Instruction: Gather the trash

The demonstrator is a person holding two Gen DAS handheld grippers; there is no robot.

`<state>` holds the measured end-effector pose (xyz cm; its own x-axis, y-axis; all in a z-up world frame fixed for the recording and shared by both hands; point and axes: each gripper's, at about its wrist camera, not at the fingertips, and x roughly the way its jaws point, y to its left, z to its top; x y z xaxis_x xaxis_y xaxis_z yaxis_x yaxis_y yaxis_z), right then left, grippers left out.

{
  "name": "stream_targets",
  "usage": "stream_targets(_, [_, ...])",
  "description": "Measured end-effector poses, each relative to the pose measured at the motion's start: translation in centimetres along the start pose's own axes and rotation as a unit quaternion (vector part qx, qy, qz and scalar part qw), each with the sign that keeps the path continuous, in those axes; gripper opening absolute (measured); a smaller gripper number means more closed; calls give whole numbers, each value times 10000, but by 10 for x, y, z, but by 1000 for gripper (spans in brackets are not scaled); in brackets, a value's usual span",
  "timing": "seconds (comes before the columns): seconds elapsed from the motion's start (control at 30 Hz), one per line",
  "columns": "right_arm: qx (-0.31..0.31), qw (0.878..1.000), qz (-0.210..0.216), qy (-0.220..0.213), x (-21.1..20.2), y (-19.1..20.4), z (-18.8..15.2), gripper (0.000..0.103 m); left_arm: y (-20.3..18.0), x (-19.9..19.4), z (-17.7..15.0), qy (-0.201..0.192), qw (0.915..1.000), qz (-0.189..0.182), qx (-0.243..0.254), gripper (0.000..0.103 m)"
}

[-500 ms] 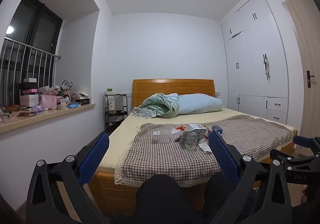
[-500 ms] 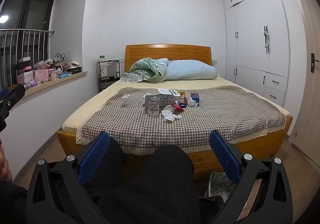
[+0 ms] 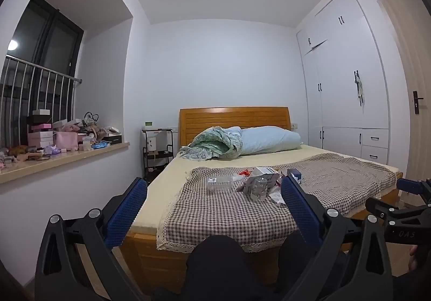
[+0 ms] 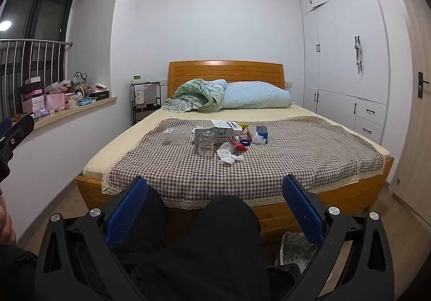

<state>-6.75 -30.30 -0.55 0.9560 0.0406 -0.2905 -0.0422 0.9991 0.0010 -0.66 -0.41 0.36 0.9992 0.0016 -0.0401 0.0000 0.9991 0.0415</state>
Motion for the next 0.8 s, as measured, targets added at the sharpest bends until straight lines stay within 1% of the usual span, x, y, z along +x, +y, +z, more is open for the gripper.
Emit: stream_targets(0.8, [9,9999,58,82,3,-1,-3,97,0,1,0,-32,10000,37,8,96])
